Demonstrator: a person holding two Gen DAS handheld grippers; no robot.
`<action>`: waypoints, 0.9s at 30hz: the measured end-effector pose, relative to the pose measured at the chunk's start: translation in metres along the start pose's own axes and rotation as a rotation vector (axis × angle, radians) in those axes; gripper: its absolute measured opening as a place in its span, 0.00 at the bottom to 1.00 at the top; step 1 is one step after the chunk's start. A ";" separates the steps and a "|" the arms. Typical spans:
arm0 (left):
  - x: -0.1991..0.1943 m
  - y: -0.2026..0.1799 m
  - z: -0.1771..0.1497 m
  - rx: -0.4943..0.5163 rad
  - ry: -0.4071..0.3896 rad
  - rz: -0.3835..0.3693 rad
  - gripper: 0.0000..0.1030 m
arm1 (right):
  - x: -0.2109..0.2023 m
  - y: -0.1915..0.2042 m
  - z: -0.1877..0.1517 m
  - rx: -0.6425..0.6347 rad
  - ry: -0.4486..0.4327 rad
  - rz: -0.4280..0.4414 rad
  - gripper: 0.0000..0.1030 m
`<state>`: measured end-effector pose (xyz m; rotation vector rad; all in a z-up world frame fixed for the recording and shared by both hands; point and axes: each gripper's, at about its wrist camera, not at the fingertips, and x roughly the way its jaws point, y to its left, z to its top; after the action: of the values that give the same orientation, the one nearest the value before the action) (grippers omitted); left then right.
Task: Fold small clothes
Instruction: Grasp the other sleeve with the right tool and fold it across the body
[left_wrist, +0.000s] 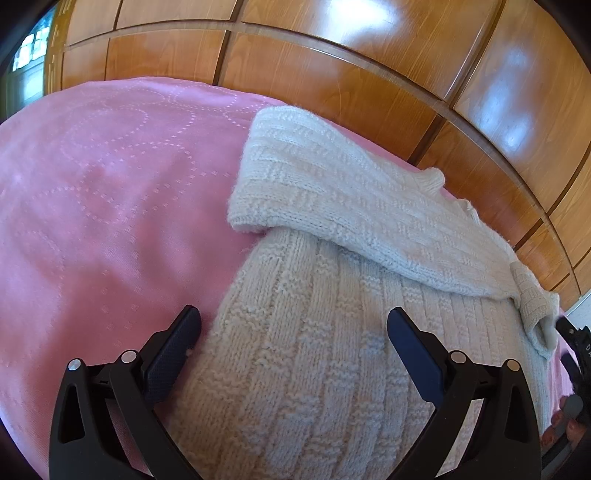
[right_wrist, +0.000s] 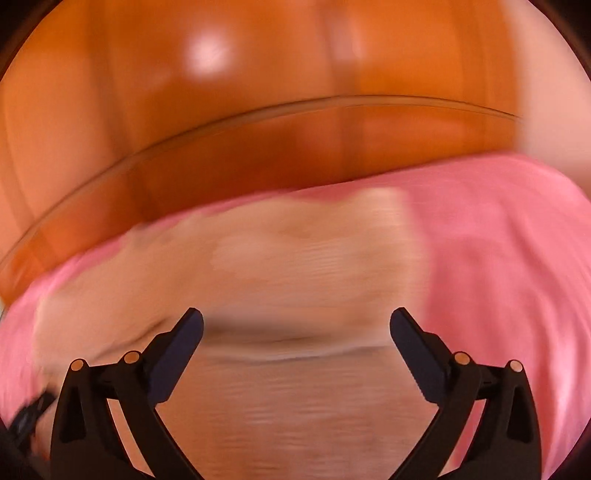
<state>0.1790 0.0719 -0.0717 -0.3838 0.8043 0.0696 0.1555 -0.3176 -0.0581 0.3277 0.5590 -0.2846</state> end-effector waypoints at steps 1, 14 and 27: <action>0.000 -0.002 0.000 0.005 0.004 0.009 0.96 | 0.001 -0.016 -0.002 0.074 -0.002 -0.077 0.98; -0.037 -0.210 -0.024 0.744 -0.172 -0.080 0.95 | 0.012 -0.083 -0.028 0.370 0.068 -0.101 0.98; 0.042 -0.321 -0.057 1.077 -0.124 -0.146 0.13 | 0.000 -0.090 -0.023 0.478 -0.008 -0.115 0.98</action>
<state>0.2347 -0.2502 -0.0389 0.5776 0.5887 -0.4610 0.1132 -0.3908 -0.0961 0.7568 0.4988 -0.5323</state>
